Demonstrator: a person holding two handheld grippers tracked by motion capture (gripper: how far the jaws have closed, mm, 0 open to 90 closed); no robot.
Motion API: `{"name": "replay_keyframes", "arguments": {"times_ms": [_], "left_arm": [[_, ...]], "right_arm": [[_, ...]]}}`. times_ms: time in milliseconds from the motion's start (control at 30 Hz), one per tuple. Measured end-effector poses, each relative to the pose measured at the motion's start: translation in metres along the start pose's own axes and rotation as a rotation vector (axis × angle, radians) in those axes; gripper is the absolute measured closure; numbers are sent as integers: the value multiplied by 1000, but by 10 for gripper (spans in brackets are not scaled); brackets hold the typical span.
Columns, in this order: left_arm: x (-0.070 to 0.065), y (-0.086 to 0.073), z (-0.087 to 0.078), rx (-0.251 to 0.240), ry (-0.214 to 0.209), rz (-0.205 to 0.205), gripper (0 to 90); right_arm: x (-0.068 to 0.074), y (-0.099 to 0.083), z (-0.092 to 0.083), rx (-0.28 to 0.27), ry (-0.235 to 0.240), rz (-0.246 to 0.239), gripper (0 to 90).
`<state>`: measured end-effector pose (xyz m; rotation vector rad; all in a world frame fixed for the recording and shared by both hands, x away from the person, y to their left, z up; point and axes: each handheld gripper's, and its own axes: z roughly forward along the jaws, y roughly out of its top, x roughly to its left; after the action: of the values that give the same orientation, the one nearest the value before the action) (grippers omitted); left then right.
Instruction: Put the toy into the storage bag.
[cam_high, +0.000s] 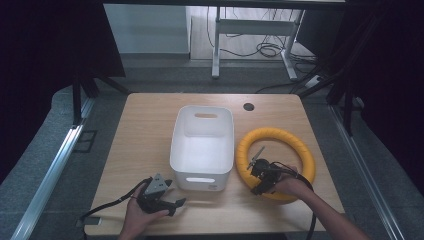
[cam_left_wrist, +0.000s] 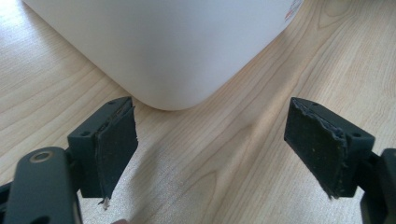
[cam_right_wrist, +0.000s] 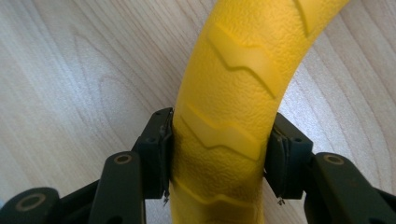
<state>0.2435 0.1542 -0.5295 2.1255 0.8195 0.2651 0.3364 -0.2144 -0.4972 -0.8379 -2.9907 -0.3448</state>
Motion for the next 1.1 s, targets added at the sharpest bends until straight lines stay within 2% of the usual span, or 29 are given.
{"name": "replay_keyframes", "arguments": {"times_ms": [33, 100, 200, 300, 333, 433, 533, 1100], "left_arm": [[0, 0, 0, -1, 0, -2, 174], [0, 0, 0, -1, 0, -2, 174], [0, 0, 0, -4, 0, -3, 174], [0, 0, 0, -2, 1, -2, 174], [0, 0, 0, -2, 1, -2, 174], [0, 0, 0, -5, 1, -4, 174], [0, 0, 0, -6, 1, -4, 174], [0, 1, -1, -9, 3, -4, 174]], "right_arm": [[-2, -1, -5, -22, 18, 11, 493], [-4, -2, -8, -27, 20, 10, 493], [-8, -4, -18, -64, 53, 34, 494], [-14, -5, -30, -121, 91, 62, 496], [-14, -5, -30, -121, 91, 62, 496], [-20, -7, -40, -167, 113, 68, 497], [-22, -8, -44, -181, 120, 69, 497], [-43, -20, -81, -338, 171, 127, 499]]}}
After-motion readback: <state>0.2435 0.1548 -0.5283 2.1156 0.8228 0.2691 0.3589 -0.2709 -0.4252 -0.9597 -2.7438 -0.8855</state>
